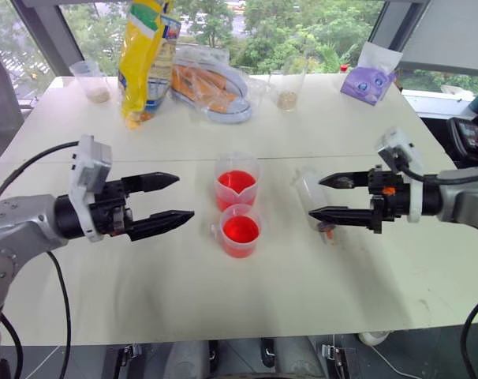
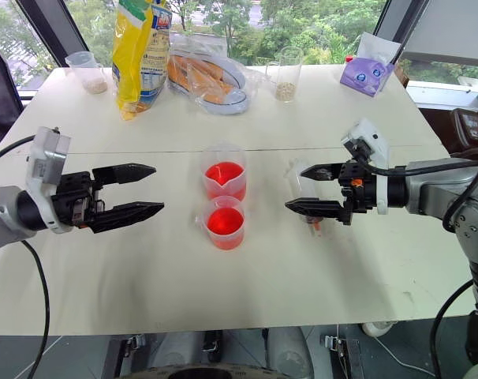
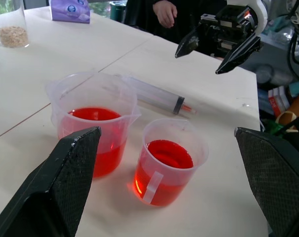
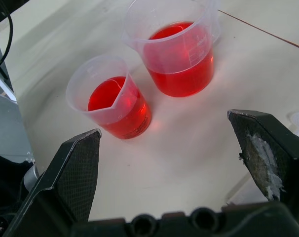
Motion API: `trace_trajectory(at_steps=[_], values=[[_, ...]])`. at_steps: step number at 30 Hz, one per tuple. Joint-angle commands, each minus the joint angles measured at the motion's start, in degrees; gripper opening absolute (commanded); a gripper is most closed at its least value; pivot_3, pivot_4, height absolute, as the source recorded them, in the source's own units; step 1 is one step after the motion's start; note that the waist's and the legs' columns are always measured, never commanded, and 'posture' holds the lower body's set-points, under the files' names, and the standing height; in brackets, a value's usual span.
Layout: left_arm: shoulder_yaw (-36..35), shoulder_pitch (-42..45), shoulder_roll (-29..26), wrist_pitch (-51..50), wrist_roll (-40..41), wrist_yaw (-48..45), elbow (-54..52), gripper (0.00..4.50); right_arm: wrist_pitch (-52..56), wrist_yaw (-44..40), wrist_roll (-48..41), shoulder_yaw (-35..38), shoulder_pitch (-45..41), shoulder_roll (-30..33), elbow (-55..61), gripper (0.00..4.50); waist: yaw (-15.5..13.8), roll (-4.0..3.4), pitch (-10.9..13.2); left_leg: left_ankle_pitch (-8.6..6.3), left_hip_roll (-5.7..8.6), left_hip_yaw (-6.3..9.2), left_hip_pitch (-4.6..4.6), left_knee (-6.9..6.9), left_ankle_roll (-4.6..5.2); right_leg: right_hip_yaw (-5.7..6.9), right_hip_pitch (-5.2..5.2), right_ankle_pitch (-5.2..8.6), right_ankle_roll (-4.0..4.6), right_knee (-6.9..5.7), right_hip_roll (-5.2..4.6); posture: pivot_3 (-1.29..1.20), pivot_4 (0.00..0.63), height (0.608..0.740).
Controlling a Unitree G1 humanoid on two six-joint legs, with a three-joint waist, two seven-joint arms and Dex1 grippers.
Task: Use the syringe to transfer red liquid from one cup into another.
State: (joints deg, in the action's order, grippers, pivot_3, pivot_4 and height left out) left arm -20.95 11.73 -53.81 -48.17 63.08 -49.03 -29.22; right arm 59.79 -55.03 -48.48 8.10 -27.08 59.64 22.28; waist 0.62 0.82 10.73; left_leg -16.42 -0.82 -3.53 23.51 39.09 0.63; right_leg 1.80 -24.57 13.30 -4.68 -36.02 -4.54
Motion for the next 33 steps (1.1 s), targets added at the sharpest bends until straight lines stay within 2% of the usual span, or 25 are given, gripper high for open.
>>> trace_trajectory(at_steps=[1, 22, 28, 33], values=[[0.1, 1.4, -0.4, 1.0, -0.7, -0.4, -0.2, 4.50, -1.2, -0.4, 0.1, 2.6, 0.2, 1.1, 1.0, 4.48, 0.0, 0.00, 0.0, 0.00, 0.00, 0.00, 0.00, 0.00, 0.00, 0.00, 0.00, 0.00, 0.00, 0.00, 0.00, 0.00, 0.150, 0.740], [2.3, 4.2, 1.7, 0.8, -0.3, 0.1, 0.8, 4.50, 2.2, 3.5, -0.9, 3.9, 2.3, 1.8, 2.9, 4.48, -0.1, 0.00, 0.0, 0.00, 0.01, 0.00, 0.00, 0.02, 0.00, 0.00, 0.02, -0.01, -0.01, -0.01, 0.01, 0.00, 0.150, 0.740], [3.7, 4.9, 3.1, 1.1, -1.1, 0.6, 0.9, 4.50, 9.1, 7.6, 1.3, -2.3, -4.4, 1.4, -1.4, 4.48, 0.0, 0.00, 0.0, 0.01, 0.01, -0.01, -0.01, 0.05, 0.00, -0.02, 0.02, -0.01, -0.01, -0.02, 0.02, 0.00, 0.150, 0.740], [4.9, 5.0, 4.8, 1.7, -2.0, 0.9, 0.6, 4.50, 14.9, 8.5, 6.4, -12.3, -13.5, 0.2, -9.3, 4.48, 0.0, 0.00, 0.0, 0.01, 0.01, -0.02, -0.02, 0.05, 0.00, -0.03, 0.01, 0.00, 0.00, -0.02, 0.02, 0.00, 0.150, 0.740]])
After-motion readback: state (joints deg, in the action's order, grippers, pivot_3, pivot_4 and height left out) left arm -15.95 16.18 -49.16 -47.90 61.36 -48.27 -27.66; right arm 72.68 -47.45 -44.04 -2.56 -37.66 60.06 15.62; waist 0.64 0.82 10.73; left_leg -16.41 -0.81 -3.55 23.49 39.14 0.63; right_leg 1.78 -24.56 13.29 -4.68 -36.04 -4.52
